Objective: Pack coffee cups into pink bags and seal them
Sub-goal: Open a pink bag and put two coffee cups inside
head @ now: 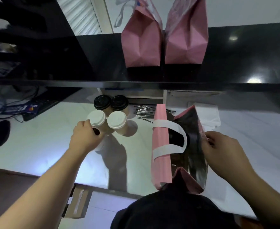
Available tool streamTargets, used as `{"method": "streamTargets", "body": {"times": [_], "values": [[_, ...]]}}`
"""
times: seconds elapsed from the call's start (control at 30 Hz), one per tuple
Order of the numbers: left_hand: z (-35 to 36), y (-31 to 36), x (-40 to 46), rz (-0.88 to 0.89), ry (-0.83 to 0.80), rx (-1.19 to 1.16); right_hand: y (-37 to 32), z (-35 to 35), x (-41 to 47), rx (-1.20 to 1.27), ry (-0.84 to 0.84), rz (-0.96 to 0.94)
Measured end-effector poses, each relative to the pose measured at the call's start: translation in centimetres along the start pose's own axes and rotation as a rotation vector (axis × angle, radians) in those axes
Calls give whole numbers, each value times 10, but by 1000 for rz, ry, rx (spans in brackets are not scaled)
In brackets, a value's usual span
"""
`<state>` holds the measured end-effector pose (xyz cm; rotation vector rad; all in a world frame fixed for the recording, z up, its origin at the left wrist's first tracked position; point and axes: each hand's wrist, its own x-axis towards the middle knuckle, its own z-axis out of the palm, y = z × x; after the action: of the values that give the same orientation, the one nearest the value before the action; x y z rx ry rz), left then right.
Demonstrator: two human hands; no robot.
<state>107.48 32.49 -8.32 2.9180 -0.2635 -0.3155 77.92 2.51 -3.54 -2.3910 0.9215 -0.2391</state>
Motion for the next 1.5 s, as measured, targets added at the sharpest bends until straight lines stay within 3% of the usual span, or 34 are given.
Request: {"method": "streamTargets", "body": {"times": [0.17, 0.5, 0.7, 0.8, 0.9, 1.17, 1.5], "values": [[17, -25, 7, -182, -119, 12, -9, 3, 0, -8, -34, 9], [-2, -26, -22, -132, -40, 10, -14, 1, -5, 21, -41, 26], [-85, -15, -66, 90, 44, -107, -14, -2, -4, 69, -53, 26], [-128, 22, -94, 290, 145, -240, -11, -4, -5, 73, -78, 37], [-146, 78, -126, 522, 134, -390, -9, -8, -7, 84, -104, 34], [-96, 190, -152, 939, -247, -121, 1, -23, -7, 56, -159, 7], [-11, 208, -135, 977, -378, 227, 8, -24, -10, 52, -150, 29]]}}
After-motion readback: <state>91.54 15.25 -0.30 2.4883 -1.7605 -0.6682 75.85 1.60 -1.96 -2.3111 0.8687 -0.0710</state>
